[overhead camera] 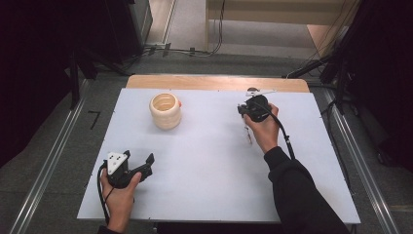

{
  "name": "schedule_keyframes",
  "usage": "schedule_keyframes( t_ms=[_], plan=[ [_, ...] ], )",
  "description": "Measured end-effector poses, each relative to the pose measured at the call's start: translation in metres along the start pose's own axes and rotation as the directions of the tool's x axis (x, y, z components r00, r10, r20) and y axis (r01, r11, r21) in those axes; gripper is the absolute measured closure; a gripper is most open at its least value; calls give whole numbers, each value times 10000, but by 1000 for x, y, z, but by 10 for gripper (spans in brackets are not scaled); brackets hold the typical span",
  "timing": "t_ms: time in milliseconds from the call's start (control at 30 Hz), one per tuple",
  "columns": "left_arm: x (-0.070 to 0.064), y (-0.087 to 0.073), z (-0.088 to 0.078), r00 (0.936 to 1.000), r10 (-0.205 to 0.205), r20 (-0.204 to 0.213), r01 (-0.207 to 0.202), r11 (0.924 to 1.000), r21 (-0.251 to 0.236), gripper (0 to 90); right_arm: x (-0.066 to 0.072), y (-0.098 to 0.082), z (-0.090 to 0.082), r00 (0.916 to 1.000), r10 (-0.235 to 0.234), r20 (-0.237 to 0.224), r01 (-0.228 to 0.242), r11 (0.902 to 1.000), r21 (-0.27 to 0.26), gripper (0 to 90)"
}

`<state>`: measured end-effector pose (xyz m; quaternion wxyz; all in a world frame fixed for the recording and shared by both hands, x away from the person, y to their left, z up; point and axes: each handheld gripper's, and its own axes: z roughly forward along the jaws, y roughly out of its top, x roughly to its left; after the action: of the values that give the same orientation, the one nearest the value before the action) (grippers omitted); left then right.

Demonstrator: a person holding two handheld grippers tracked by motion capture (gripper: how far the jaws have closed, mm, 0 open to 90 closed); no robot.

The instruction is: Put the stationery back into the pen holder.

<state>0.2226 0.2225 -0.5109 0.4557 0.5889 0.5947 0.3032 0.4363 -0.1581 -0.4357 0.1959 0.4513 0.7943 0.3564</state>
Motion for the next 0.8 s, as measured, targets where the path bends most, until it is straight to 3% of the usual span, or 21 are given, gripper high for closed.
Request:
schedule_keyframes(
  t_ms=[800],
  plan=[
    [0, 0, 0, 10000, 12, 26, -12, 10000, -9, 113, 20, 12, -13, 9980, -457, -430, 426, 9966, -704, 785]
  ],
)
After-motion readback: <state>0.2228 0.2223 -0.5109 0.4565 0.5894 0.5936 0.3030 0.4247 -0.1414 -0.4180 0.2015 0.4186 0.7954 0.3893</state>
